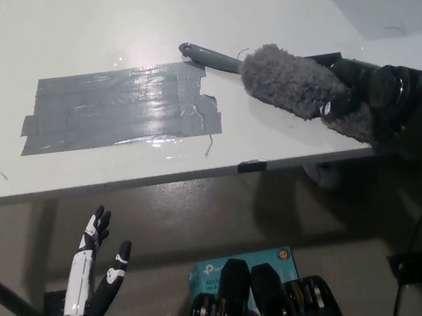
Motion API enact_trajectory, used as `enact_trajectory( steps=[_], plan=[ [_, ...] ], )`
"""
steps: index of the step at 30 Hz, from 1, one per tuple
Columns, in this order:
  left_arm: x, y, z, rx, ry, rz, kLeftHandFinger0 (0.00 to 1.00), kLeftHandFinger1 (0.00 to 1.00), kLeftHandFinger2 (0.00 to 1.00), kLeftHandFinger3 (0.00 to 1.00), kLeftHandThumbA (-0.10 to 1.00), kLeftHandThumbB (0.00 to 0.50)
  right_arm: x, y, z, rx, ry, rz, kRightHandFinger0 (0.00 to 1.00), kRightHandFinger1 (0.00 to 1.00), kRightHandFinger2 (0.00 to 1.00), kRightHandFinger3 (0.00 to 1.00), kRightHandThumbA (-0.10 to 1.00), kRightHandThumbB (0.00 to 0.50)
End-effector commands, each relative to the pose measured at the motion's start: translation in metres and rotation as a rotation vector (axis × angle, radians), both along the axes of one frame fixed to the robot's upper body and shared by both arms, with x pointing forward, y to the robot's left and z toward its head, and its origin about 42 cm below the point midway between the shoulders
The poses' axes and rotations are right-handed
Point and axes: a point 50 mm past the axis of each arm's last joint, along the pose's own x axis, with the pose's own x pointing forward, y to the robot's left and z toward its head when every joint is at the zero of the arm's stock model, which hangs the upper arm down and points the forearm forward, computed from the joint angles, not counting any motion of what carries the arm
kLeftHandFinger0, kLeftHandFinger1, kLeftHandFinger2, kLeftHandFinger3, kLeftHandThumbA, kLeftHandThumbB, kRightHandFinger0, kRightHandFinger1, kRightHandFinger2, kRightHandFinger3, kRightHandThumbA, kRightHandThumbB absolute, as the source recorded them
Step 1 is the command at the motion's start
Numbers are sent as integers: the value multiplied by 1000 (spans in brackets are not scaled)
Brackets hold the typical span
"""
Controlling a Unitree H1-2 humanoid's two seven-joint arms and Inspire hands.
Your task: A grey duster is kept infront of the robot in the middle of the table and the robot extends its right arm to grab the duster, picks it up and hands it to a person
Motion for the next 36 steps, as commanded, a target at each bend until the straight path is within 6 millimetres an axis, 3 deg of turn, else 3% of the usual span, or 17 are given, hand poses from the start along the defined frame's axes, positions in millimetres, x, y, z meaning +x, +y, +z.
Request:
enact_trajectory(
  steps=[1,3,4,9,10,12,14,15,18,19,21,23,27,29,31,34,36],
  plan=[
    [4,4,11,-4,-59,8,1000,1000,1000,1000,774,179,-1,-9,1,17,-50,3,681,762,663,519,-100,248],
    [4,4,11,-4,-59,8,1000,1000,1000,1000,773,179,-1,-9,1,17,-53,3,668,730,628,633,-100,247],
    [5,4,11,-6,-62,7,1000,1000,1000,1000,761,167,-2,-9,1,24,-68,8,566,595,516,616,-100,249],
    [5,5,10,-20,-61,2,1000,1000,1000,1000,716,165,-2,-12,1,34,-98,18,333,416,409,839,-100,235],
    [5,4,10,-21,-62,0,1000,1000,1000,1000,699,161,-3,-14,1,44,-105,20,195,307,326,823,-100,227],
    [6,4,11,-24,-64,-1,1000,1000,1000,1000,684,168,-4,-17,2,74,-118,24,146,316,347,866,-100,211],
    [7,4,11,-26,-65,-1,1000,1000,1000,1000,679,168,-4,-17,3,89,-122,25,150,341,384,902,-100,209],
    [8,3,12,-28,-67,-3,1000,1000,1000,1000,677,168,-5,-18,5,132,-118,36,400,440,379,835,-100,238],
    [9,3,13,-30,-67,-4,1000,1000,1000,1000,673,167,-5,-18,5,152,-118,41,424,402,318,803,-100,233],
    [9,4,14,-24,-65,-2,1000,1000,1000,1000,667,160,-7,-17,11,237,-98,71,44,89,132,805,-100,206],
    [9,4,15,-25,-65,-2,991,1000,1000,1000,657,157,-10,-15,15,291,-84,88,0,18,111,771,-100,199],
    [9,4,15,-26,-66,-3,986,1000,1000,1000,653,156,-13,-12,21,347,-74,95,0,34,153,739,-100,199],
    [10,5,15,-22,-68,-6,985,1000,1000,1000,651,155,-18,-10,29,437,-58,103,0,123,409,740,-100,214],
    [10,5,14,-30,-68,-3,982,1000,1000,1000,647,164,-23,-6,41,547,-33,110,0,58,467,818,-100,219],
    [10,4,15,-33,-70,-5,976,1000,1000,1000,632,158,-25,-6,46,634,-9,100,0,208,681,883,-100,211],
    [10,4,15,-36,-72,-6,973,1000,1000,1000,624,159,-27,-6,48,681,3,98,0,314,789,929,-100,211],
    [12,4,16,-30,-78,-8,980,1000,1000,1000,620,155,-30,-2,50,885,43,64,0,382,828,973,-100,220]
  ],
)
